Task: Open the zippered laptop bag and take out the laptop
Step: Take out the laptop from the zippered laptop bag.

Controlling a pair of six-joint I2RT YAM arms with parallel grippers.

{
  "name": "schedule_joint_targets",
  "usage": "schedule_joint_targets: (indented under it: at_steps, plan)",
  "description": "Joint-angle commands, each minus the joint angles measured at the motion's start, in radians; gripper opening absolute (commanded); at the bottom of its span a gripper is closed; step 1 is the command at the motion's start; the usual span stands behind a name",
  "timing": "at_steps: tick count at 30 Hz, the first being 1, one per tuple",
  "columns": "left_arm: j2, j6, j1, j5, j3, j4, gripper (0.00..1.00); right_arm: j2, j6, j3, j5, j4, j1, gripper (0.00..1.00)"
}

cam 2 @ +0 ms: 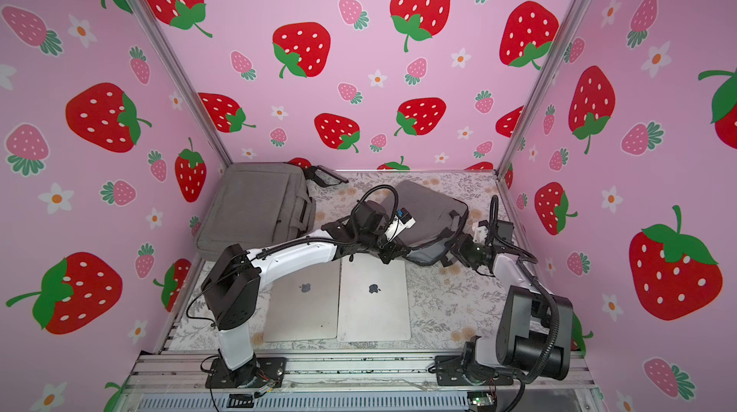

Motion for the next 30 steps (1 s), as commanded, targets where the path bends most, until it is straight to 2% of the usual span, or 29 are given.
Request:
schedule_joint_targets:
  at_steps: [1,10,26,30]
  plan:
    - [-0.057,0.004,-0.003,0.069,0.020,0.092,0.00,0.042,0.120,-0.005,-0.086,0.182,-0.002,0.35]
    - [-0.043,0.038,-0.023,0.109,0.025,0.078,0.00,0.180,0.218,0.012,-0.148,0.343,0.017,0.33]
    - [-0.006,0.024,-0.030,0.201,0.016,0.129,0.00,0.452,0.577,0.007,-0.216,0.911,0.081,0.40]
    - [0.027,0.007,-0.031,0.238,0.021,0.141,0.00,0.512,0.626,0.018,-0.220,0.994,0.102,0.41]
